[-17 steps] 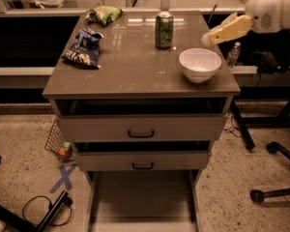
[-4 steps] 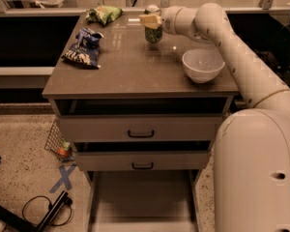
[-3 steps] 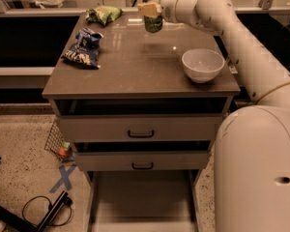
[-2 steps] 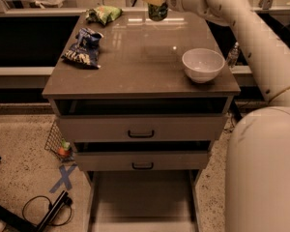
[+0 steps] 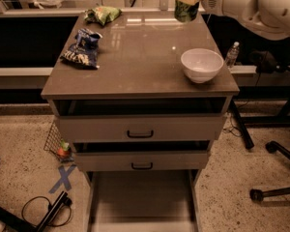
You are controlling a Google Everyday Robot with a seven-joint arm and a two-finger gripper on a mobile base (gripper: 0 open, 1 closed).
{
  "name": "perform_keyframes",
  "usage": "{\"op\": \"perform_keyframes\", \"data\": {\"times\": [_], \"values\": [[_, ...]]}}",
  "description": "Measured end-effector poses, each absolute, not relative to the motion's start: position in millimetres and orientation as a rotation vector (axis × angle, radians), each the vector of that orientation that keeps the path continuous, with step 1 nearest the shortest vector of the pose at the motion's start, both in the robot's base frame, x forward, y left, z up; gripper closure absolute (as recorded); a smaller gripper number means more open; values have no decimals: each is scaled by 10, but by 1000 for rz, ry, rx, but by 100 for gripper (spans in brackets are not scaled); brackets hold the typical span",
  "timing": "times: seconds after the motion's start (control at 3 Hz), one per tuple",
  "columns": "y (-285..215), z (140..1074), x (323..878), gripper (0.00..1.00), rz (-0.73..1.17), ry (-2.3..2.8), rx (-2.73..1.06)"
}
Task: Place green can into bottom drawer
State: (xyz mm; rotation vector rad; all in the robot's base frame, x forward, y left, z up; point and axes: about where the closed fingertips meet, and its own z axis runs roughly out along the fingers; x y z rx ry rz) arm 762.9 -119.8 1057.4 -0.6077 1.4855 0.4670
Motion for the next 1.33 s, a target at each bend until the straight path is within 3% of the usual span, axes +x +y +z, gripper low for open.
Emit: {"op": "perform_keyframes", "data": {"times": [1.0,1.33], "values": [[-1576,9709,5892,100,551,1562,-688],[-1917,9164,5392,100,572,1544,-675]]}}
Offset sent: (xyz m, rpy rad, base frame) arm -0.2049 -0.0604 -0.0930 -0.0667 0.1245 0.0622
